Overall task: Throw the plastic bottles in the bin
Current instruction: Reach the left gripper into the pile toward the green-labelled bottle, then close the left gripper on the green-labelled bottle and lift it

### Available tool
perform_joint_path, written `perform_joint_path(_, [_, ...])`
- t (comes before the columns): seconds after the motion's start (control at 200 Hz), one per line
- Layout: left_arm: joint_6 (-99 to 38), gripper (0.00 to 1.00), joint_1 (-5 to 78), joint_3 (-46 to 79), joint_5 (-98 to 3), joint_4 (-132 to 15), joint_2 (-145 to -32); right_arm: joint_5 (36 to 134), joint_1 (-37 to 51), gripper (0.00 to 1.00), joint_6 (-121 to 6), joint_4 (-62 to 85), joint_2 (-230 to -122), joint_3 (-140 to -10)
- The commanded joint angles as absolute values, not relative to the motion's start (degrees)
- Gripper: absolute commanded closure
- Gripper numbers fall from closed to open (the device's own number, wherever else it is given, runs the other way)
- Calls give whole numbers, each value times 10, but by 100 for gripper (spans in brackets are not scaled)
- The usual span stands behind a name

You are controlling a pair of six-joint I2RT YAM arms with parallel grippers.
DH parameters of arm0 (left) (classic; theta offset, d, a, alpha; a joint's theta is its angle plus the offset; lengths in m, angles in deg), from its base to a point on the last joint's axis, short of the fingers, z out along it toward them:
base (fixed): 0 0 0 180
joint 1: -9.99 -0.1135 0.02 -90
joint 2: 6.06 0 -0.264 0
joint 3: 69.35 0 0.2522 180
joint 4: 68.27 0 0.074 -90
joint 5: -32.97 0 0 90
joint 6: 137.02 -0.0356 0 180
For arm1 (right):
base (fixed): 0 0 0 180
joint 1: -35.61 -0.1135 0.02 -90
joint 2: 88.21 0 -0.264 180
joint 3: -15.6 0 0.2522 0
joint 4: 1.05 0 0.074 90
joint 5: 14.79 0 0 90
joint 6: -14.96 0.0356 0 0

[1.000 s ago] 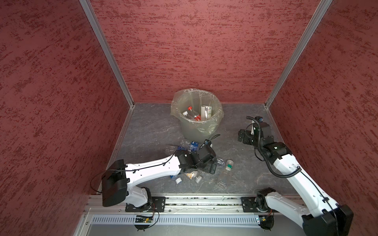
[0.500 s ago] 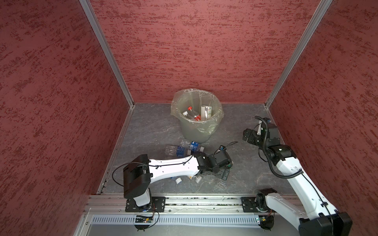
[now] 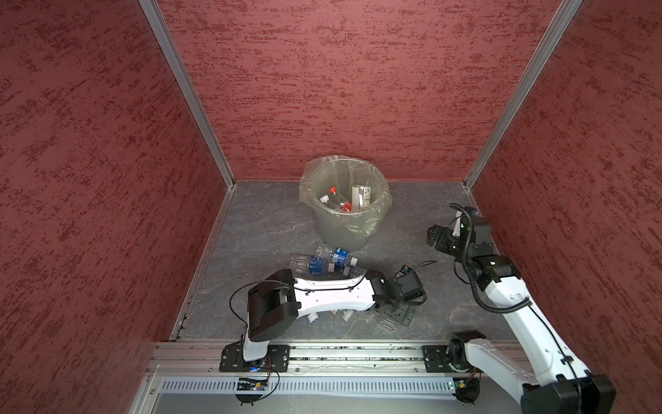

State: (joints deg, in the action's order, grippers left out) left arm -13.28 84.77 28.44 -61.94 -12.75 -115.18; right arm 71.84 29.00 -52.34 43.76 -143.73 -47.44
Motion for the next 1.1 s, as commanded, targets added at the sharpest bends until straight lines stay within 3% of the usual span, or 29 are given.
perform_joint_path(0.0, [-133, 9, 847, 308, -608, -107, -1174, 731, 296, 2, -513, 421, -1430, -469])
perform_joint_path(0.331, [-125, 17, 844, 323, -600, -96, -1203, 736, 299, 3, -511, 419, -1427, -467])
perform_joint_path(1.092, [-149, 23, 827, 367, -571, -52, -1272, 740, 304, 4, -511, 415, -1416, -463])
